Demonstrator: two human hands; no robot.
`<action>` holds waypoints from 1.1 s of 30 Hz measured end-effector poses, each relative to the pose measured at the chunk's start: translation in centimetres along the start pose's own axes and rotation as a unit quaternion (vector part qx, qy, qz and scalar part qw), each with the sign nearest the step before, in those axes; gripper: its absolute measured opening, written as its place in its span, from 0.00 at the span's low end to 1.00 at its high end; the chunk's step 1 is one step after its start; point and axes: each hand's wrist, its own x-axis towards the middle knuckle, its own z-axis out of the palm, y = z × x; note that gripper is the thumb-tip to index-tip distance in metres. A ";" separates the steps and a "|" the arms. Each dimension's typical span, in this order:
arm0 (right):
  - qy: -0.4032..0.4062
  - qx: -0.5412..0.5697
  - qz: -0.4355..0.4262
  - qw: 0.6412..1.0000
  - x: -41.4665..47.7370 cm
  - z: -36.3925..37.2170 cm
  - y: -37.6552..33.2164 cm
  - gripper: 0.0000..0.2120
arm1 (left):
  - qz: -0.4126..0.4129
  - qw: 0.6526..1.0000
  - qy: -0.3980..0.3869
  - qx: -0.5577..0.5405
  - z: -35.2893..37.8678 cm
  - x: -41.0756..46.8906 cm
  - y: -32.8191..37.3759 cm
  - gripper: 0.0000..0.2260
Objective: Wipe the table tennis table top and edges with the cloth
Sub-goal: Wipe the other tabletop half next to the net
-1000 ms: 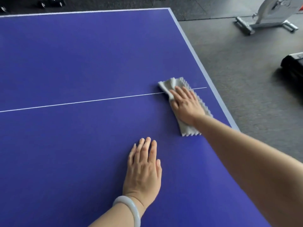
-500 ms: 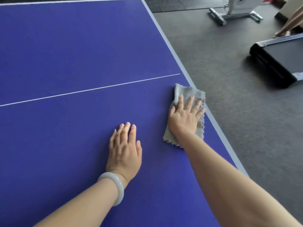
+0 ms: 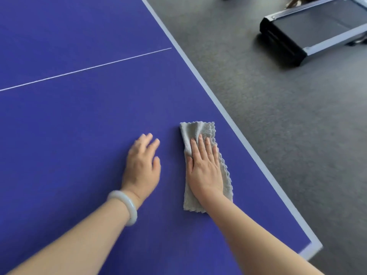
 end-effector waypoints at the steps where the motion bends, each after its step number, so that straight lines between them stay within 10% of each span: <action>1: 0.000 0.003 -0.019 1.000 -1.6 -0.4 0.8 0.27 | 0.026 0.999 -0.019 0.014 1.0 -2.7 1.7 0.22; 6: -0.006 -0.006 -0.099 0.995 -8.4 -3.6 11.5 0.27 | 0.076 0.987 -0.063 0.125 3.8 -12.6 5.8 0.25; 12: 0.048 -0.038 0.158 0.986 -10.4 -3.6 13.0 0.25 | 0.066 0.975 -0.085 0.195 3.7 -14.9 6.3 0.26; 17: 0.011 -0.027 -0.077 0.997 -13.0 -1.2 5.5 0.25 | 0.056 0.976 -0.086 0.193 3.3 -14.6 6.3 0.27; 22: -0.030 0.015 -0.201 0.979 -14.7 -3.8 12.7 0.23 | 0.052 0.979 -0.090 0.177 3.1 -14.6 6.3 0.27; 26: 0.043 0.059 0.029 0.997 -15.7 -6.7 20.3 0.28 | 0.046 0.979 -0.099 0.173 2.9 -14.8 6.5 0.27; 29: 0.092 0.157 0.279 0.943 -16.4 -9.0 21.7 0.22 | 0.040 0.976 -0.128 0.170 2.2 -15.0 6.5 0.25; 33: 0.162 0.326 0.278 0.889 -18.0 -10.9 17.7 0.16 | -0.002 0.968 -0.207 0.142 -0.2 -15.4 6.9 0.25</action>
